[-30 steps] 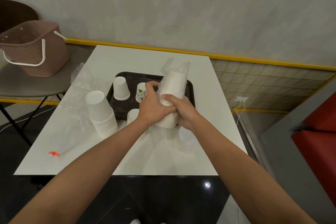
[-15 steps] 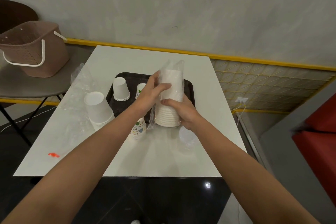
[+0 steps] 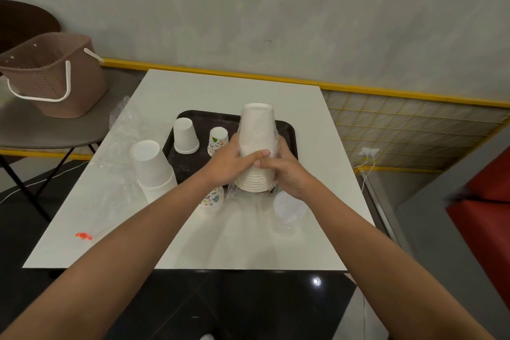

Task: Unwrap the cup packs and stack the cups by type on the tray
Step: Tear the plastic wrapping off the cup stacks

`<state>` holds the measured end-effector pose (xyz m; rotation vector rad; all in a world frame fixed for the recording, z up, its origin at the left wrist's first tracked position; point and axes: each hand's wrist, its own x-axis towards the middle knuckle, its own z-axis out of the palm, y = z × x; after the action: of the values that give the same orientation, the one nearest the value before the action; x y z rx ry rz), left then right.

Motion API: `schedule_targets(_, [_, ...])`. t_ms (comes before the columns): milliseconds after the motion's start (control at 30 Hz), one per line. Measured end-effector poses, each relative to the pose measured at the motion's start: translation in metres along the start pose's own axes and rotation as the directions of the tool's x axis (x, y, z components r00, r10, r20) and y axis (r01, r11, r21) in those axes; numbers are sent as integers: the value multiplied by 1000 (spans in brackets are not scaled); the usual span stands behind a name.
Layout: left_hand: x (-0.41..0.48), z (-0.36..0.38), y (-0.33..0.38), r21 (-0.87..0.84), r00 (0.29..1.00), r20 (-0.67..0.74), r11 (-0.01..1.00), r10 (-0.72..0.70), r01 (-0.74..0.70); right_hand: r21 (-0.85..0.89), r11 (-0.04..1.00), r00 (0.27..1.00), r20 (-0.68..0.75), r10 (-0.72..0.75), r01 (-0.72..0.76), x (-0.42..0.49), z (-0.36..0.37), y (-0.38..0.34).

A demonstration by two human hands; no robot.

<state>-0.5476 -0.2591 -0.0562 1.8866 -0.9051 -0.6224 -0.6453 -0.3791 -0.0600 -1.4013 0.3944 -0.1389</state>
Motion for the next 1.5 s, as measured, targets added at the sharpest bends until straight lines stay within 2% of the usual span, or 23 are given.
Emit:
schedule_targets(100, [-3, 3, -6, 146, 999, 31, 989, 9, -13, -9, 1000, 997, -75, -13, 12, -2, 2, -5])
schedule_targets(200, [-4, 4, -3, 150, 996, 72, 987, 52, -62, -20, 1000, 985, -171, -26, 23, -2, 4, -5])
schedule_targets(267, [-3, -3, 2, 42, 989, 127, 996, 71, -76, -16, 999, 981, -187, -44, 42, -1, 3, -4])
schedule_targets(333, [-2, -12, 10, -144, 991, 113, 988, 75, -59, -35, 998, 978, -196, -66, 60, 2, 2, -3])
schedule_targets(433, [5, -23, 23, -402, 995, -98, 913, 34, -71, -78, 995, 975, -208, -78, 63, 4, 2, -2])
schedule_targets(467, [6, -25, 28, -386, 982, -184, 916, 37, -107, -100, 993, 977, -200, -79, 60, 4, 3, -1])
schedule_targets(567, [11, -28, 31, -101, 922, -354, 974, 155, -202, -119, 992, 984, -168, -62, 42, 3, 6, 2])
schedule_targets(700, [10, -29, 27, 39, 926, -339, 986, 168, -164, -86, 996, 986, -161, -38, 25, 1, 5, 6])
schedule_targets(900, [6, -18, 19, 71, 964, -259, 995, -55, 76, -163, 987, 996, -94, 1, -16, -11, -1, 12])
schedule_targets(967, [5, -16, 20, 115, 969, -245, 991, -45, 75, -202, 979, 999, -47, 19, -29, -12, -4, 17])
schedule_targets(1067, [4, -15, 22, 146, 954, -299, 986, -32, 79, -287, 957, 997, 53, 57, -40, -14, -7, 18])
schedule_targets(1167, [5, -17, 24, 59, 929, -361, 992, -80, 108, -316, 947, 991, 102, 89, -53, -17, -13, 14])
schedule_targets(1300, [5, -27, 23, -121, 885, -427, 982, -186, 148, -195, 977, 988, 111, 111, -88, -17, -30, 17])
schedule_targets(1367, [6, -32, 20, -204, 866, -443, 967, -232, 155, -197, 975, 986, 103, 127, -105, -18, -36, 18])
schedule_targets(1500, [4, -35, 18, -371, 847, -420, 914, -325, 166, -256, 963, 996, -38, 78, -85, -18, -37, 17])
